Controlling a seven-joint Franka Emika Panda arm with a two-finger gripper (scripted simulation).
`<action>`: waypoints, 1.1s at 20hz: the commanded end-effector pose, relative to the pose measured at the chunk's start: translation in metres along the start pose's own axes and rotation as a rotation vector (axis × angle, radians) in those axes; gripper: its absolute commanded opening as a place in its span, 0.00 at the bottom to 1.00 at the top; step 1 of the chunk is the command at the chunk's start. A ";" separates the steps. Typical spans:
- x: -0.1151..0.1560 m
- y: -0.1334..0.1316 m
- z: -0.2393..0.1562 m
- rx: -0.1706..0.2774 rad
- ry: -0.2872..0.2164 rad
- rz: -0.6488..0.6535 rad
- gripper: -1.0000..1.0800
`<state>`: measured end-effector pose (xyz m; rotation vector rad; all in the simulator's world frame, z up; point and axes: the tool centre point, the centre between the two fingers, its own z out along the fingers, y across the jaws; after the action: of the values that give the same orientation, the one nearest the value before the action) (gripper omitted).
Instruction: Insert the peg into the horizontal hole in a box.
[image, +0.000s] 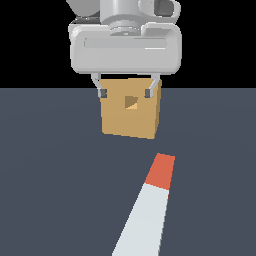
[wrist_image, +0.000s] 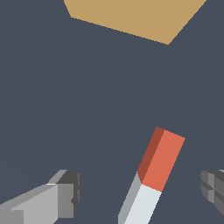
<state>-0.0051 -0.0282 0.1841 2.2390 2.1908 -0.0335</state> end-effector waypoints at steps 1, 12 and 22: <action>0.000 0.000 0.000 0.000 0.000 0.000 0.96; -0.033 0.013 0.027 -0.001 0.003 0.092 0.96; -0.109 0.032 0.089 -0.004 0.014 0.300 0.96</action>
<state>0.0218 -0.1292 0.1056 2.5172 1.8719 -0.0150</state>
